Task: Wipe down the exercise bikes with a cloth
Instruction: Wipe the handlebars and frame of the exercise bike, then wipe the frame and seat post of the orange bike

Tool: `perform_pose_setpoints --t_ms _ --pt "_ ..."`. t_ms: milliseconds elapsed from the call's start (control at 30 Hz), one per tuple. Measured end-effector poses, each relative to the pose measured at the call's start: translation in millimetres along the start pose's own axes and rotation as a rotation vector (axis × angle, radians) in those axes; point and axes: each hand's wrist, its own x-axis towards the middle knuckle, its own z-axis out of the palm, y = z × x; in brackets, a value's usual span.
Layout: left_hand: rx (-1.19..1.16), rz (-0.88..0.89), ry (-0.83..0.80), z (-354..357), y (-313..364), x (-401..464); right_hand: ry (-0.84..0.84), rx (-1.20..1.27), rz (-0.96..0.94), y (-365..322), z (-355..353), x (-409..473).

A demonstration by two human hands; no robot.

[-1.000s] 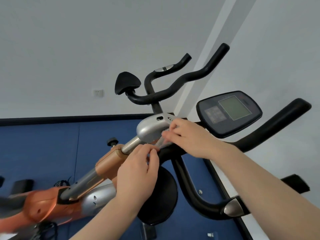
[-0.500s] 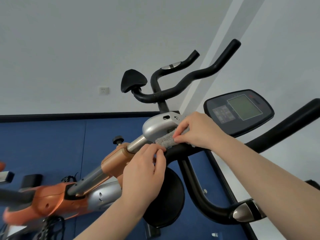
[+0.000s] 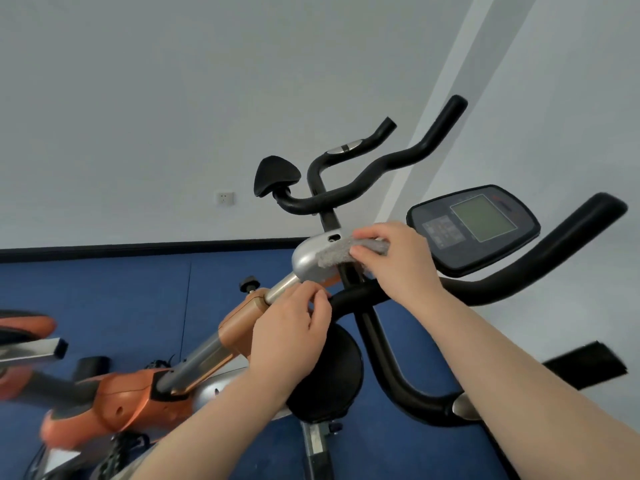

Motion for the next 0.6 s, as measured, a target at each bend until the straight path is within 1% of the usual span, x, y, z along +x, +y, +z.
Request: perform_pose_setpoints --t_ms 33,133,233,333,433,600 --pt "0.04 -0.012 0.005 -4 -1 -1 0.007 0.024 -0.027 -5 -2 -5" --pt "0.123 -0.064 0.024 -25 -8 -6 -0.044 0.041 -0.12 -26 2 -20" --pt "0.25 -0.112 0.073 -62 -25 -23 -0.095 0.035 -0.197 -51 15 -32" --pt "0.38 -0.208 0.093 -102 -49 -54 -0.138 0.034 -0.234 -75 36 -47" --pt "0.433 -0.328 0.143 -138 -74 -96 -0.173 0.039 -0.283 -102 61 -73" --pt "0.446 -0.519 0.215 -204 -129 -170 -0.3 0.032 -0.334 -151 114 -130"
